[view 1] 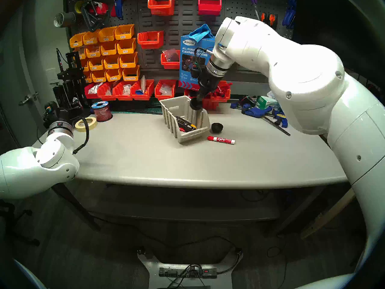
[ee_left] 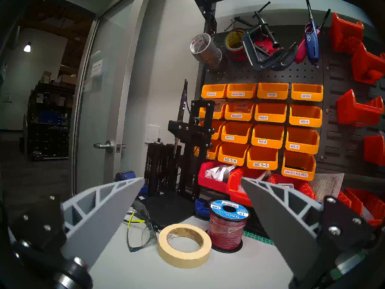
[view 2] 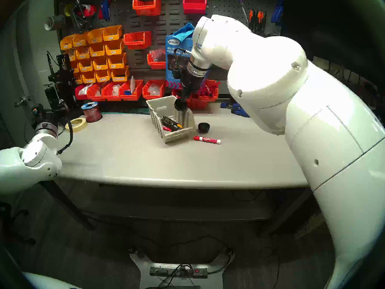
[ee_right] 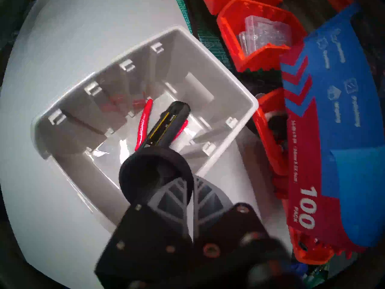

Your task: Take out tools from the storage box

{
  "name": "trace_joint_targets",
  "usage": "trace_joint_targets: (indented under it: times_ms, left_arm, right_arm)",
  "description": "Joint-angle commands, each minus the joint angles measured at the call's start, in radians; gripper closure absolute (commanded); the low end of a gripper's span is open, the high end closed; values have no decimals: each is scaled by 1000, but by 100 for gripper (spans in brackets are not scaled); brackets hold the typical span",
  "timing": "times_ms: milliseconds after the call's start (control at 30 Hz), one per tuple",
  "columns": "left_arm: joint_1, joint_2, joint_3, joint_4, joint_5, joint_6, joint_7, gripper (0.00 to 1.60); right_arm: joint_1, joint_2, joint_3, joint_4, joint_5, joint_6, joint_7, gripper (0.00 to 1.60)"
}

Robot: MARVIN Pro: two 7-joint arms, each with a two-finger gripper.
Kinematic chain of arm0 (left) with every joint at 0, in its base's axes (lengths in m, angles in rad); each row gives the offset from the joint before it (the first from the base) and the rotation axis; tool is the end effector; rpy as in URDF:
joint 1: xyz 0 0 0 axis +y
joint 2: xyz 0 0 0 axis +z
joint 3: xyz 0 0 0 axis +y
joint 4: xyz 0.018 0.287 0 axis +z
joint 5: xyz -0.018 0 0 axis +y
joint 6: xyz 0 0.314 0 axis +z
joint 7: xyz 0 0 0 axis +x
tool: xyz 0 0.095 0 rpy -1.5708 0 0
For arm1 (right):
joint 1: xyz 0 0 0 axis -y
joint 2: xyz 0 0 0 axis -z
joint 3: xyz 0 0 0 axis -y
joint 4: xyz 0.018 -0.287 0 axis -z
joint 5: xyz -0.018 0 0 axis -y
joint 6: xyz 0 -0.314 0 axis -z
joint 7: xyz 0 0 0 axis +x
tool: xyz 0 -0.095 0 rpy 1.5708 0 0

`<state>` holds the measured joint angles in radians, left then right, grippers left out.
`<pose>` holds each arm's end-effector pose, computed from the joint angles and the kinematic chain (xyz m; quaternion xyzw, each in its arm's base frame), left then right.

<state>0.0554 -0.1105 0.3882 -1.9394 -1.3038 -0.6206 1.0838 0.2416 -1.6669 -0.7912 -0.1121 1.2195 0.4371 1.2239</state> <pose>0.3864 0.2048 -0.1210 -0.6068 -0.2151 -0.7509 0.1473 0.6229 0.1108 0.0361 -0.7781 -0.5718 -0.2602 0.0012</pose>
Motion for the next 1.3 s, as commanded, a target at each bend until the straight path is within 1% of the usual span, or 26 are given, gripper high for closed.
trace_joint_targets:
  times_ms: [0, 200, 300, 500, 567, 800, 967, 1267]
  left_arm:
    - [-12, -2, -11, -2, 4, -2, -2, 0]
    - [-12, -2, -11, -2, 4, -2, -2, 0]
    - [-12, -2, -11, -2, 4, -2, -2, 0]
    - [-12, -2, -11, -2, 4, -2, -2, 0]
    - [-12, -2, -11, -2, 4, -2, -2, 0]
    - [-12, -2, -11, -2, 4, -2, -2, 0]
    - [-12, -2, -11, -2, 4, -2, -2, 0]
    - [-12, -2, -11, -2, 4, -2, -2, 0]
  right_arm:
    - [50, 89, -5, 6, -1, 53, 7, 160]
    - [36, 137, -11, 7, -4, 90, 33, 160]
    - [24, 154, -15, 7, -3, 106, 60, 160]
    - [-5, 175, -25, -1, -2, 117, 110, 160]
    - [-29, 185, -26, -13, 3, 118, 130, 160]
    - [-75, 210, -16, -43, 22, 120, 116, 160]
    - [-116, 247, 2, -81, 50, 119, 92, 160]
    - [-136, 286, 17, -128, 70, 105, 53, 160]
